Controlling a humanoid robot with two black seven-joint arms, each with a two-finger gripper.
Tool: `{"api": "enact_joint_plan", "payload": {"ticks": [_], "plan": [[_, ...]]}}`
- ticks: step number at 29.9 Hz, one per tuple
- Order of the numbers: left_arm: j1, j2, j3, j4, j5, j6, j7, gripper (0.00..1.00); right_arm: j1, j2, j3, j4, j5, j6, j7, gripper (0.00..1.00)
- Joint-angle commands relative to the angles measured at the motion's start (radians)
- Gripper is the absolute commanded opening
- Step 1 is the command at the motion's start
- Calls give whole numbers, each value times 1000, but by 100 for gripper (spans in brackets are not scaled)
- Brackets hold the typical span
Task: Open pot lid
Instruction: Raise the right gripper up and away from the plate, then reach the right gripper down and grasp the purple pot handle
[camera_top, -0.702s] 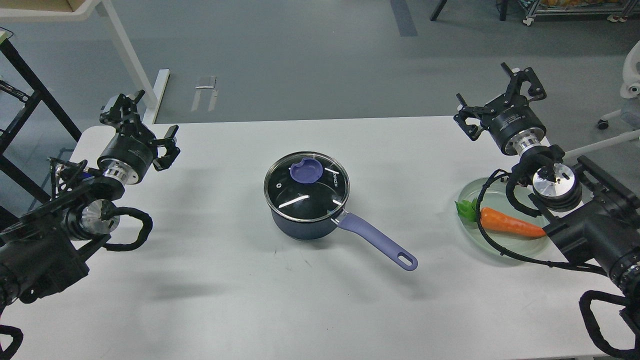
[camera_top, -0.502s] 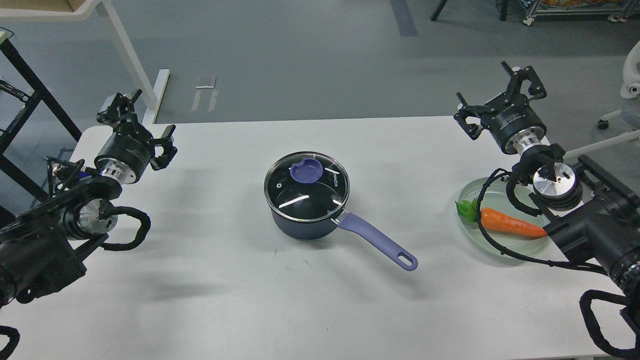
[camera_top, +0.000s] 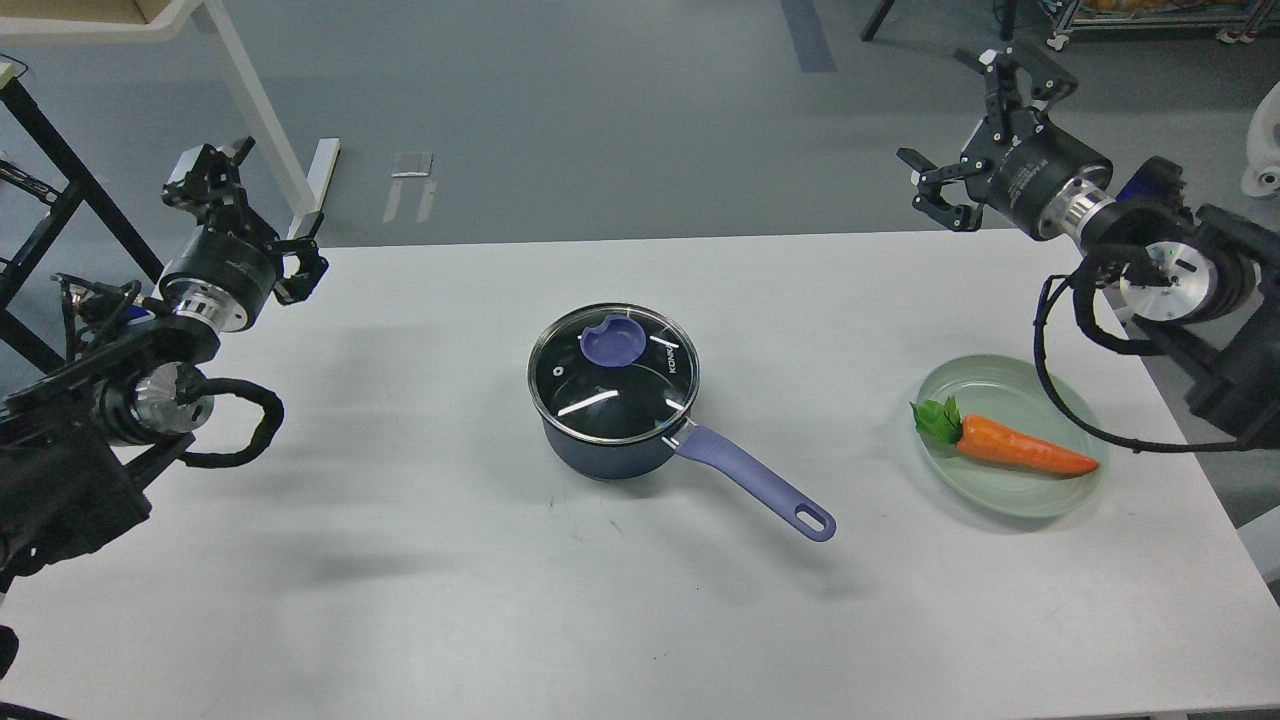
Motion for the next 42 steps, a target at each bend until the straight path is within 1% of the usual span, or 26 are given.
{"api": "enact_joint_plan", "payload": {"ticks": [1,3,7,13,15,19,24,29,31,33,42], "plan": [[-20,-2,-2,0,5,-3,0,99,132,-35,-165,79,-82,-13,-8,100],[-36,-2,2,0,7,-5,0,99,221,-61,-263,129,-153,-18,-8,100],[-39,3,4,-1,8,-15,0,99,396,-63,-486,236,-282,-26,-8,100],[-39,9,9,-1,19,-23,0,99,612,-63,-736,490,-438,-78,-10,100],[-37,11,9,0,25,-26,0,99,658,-54,-805,582,-486,-102,-8,100],[-37,11,9,-1,25,-28,0,99,724,-5,-937,728,-601,-193,-8,99],[-39,9,7,-1,25,-31,0,99,772,44,-1053,850,-698,-200,-8,99],[-39,26,7,-1,25,-32,0,99,780,104,-1133,888,-779,-199,-7,94],[-39,37,7,-1,25,-32,0,99,778,126,-1156,888,-802,-199,-8,89],[-39,44,9,-3,25,-32,0,99,771,141,-1166,887,-823,-199,-8,82],[-40,44,9,-3,25,-40,0,99,738,199,-1187,880,-868,-197,-11,65]]}}
